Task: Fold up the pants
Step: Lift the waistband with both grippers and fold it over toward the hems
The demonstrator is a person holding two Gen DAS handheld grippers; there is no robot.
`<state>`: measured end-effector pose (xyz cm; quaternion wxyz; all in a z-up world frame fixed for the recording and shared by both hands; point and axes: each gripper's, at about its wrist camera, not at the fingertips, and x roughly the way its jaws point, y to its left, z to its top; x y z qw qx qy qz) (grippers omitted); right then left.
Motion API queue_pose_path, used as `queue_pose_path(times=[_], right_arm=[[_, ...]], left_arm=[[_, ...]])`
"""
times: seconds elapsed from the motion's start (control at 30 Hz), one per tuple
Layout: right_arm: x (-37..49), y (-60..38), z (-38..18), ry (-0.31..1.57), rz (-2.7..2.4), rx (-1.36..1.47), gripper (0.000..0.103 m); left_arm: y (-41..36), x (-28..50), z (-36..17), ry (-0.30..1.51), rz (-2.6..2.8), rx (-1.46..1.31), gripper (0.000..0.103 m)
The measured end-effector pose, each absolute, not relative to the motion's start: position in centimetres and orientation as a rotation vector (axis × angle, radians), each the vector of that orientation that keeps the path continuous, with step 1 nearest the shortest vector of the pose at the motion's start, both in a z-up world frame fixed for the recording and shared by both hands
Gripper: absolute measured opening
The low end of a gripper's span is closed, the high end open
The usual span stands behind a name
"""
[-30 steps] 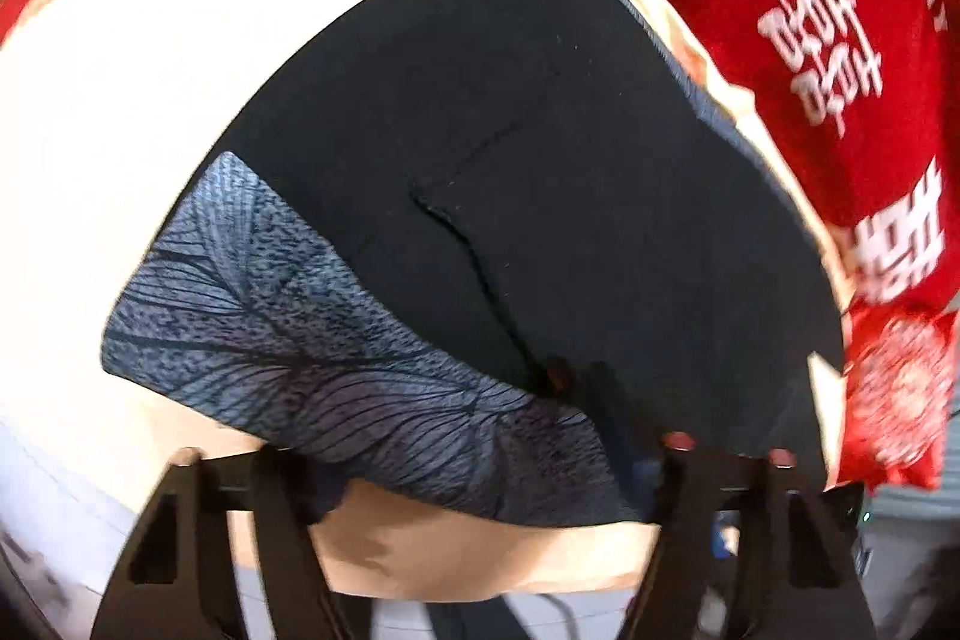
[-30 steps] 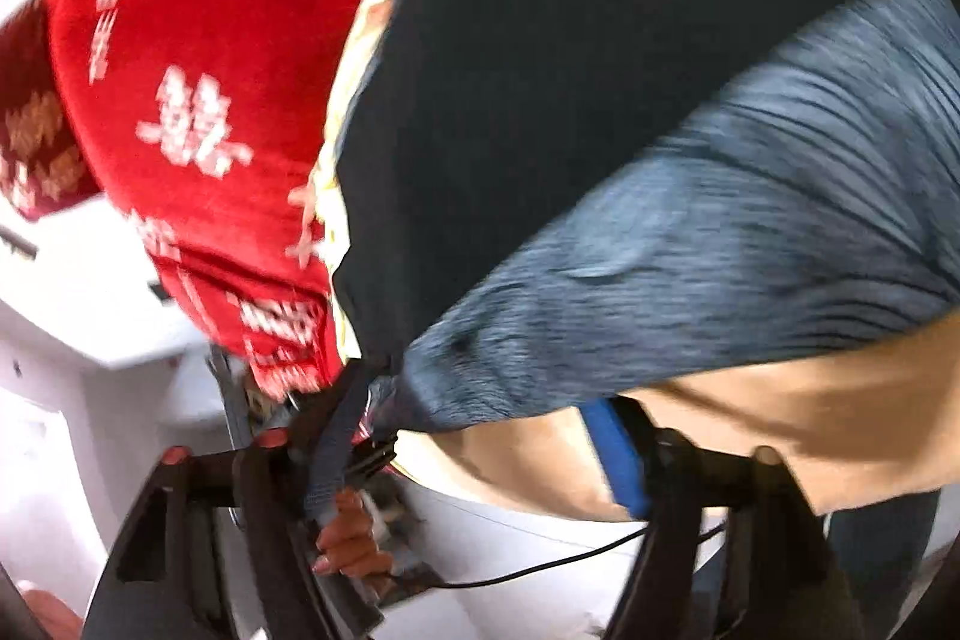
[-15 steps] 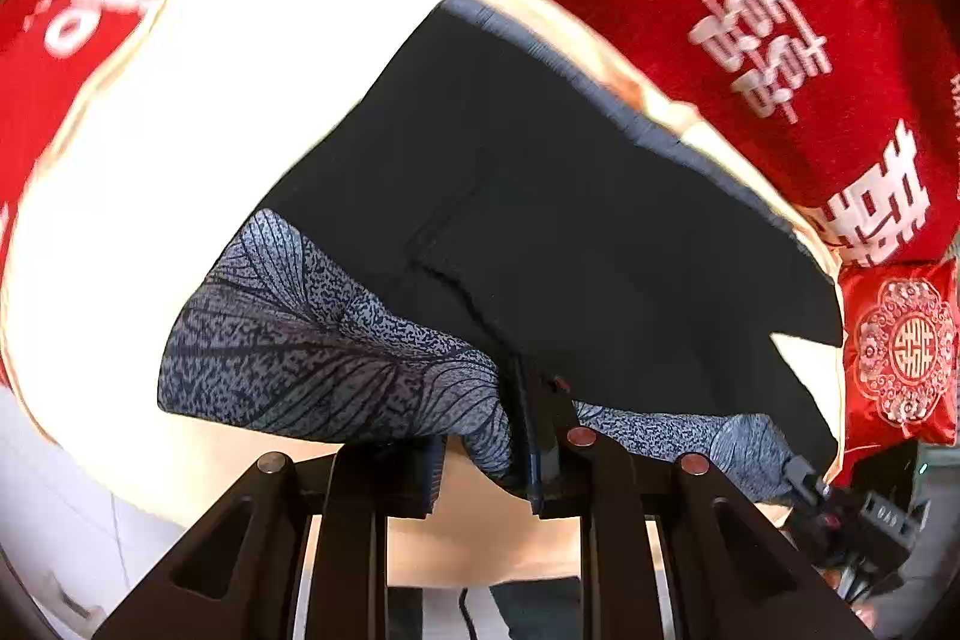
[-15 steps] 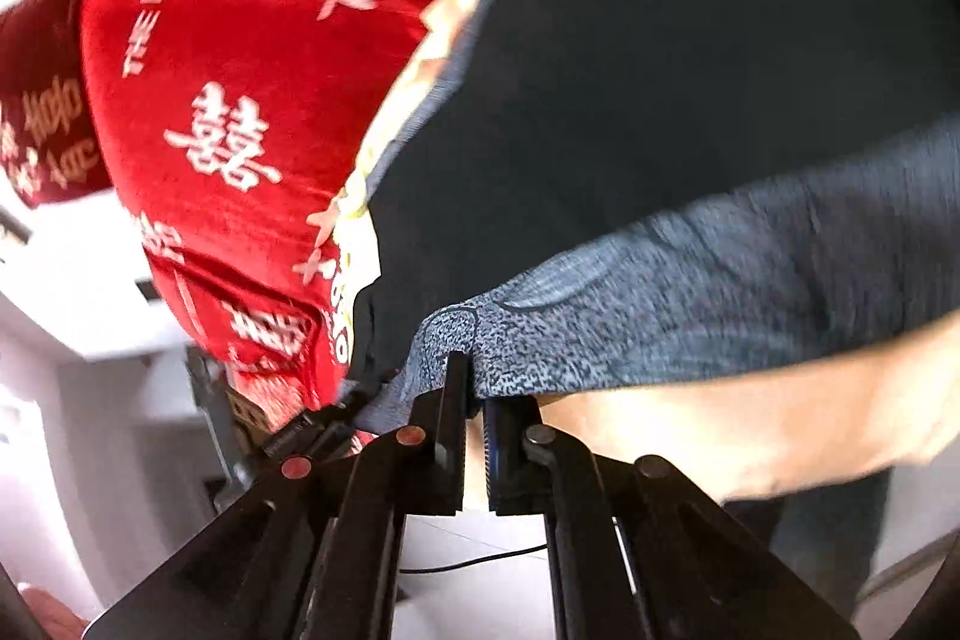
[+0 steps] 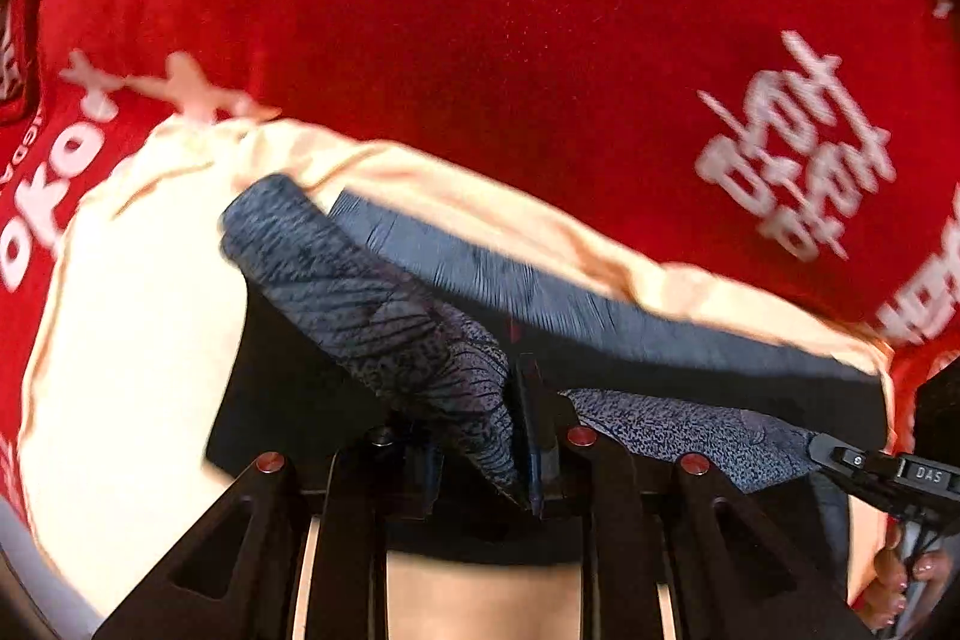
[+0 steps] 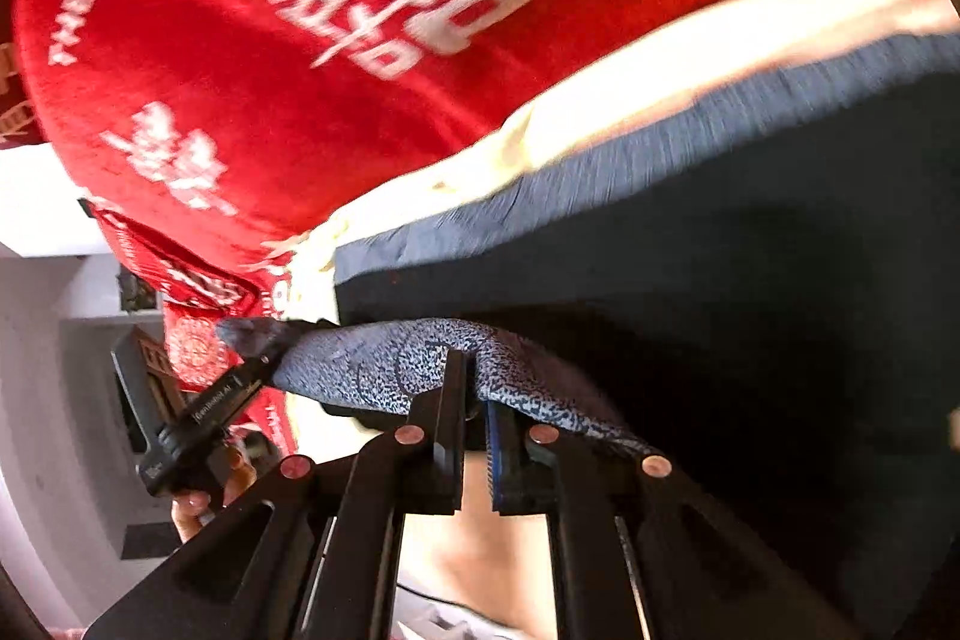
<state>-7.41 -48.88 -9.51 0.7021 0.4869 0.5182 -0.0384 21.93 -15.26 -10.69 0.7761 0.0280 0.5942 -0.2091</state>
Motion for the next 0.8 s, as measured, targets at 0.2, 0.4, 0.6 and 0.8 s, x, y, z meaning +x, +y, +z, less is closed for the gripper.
queue_pose_path(times=[0.2, 0.4, 0.6, 0.8], right_arm=[[-3.4, -52.7, -14.9, 1.219, -0.115, 1.111, 0.008], [-3.1, -51.9, -12.1, 1.228, -0.083, 1.038, 0.073], [-3.2, -47.3, -8.1, 1.235, 0.008, 0.802, 0.062], [-0.5, -46.3, -12.9, 1.339, -0.061, 0.628, 0.055]], left_arm=[[-18.0, 25.1, -15.3, 1.293, -0.323, 0.125, 0.050], [-17.5, 24.1, -12.3, 1.238, -0.297, 0.191, 0.076], [-18.3, 22.5, -13.5, 1.281, -0.298, 0.318, 0.076], [-20.7, 22.4, -18.2, 1.230, -0.222, 0.397, 0.088]])
